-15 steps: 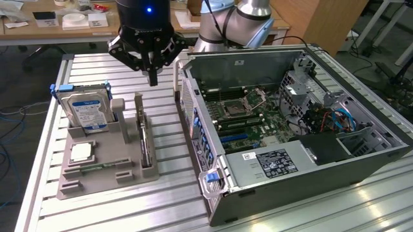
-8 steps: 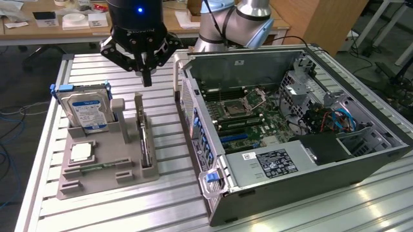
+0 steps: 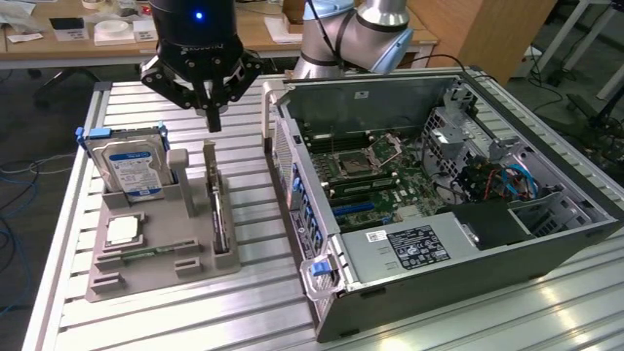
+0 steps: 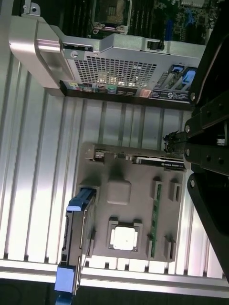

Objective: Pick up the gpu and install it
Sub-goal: 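Reach for the gpu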

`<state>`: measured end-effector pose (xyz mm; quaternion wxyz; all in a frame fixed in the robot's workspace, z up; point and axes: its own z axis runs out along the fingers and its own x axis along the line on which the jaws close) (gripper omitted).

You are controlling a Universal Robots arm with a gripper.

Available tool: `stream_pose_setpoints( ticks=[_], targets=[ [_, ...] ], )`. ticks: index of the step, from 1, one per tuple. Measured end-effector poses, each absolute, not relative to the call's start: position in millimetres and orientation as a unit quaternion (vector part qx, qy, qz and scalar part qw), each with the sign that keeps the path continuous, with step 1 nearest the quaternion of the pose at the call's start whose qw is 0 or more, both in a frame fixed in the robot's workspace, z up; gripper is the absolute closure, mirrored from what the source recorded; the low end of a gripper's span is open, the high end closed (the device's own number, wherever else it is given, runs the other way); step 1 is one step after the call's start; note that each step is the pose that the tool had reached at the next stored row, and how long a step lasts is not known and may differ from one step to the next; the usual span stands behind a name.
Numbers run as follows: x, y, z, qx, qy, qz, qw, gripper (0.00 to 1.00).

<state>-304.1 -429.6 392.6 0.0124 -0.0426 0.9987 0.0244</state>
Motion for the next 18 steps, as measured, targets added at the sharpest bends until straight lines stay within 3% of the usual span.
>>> stream_pose_setpoints(
  ticks=[18],
  targets=[
    [-321.0, -429.6, 391.8, -0.006, 1.0, 0.024, 0.013, 0.89]
  ],
)
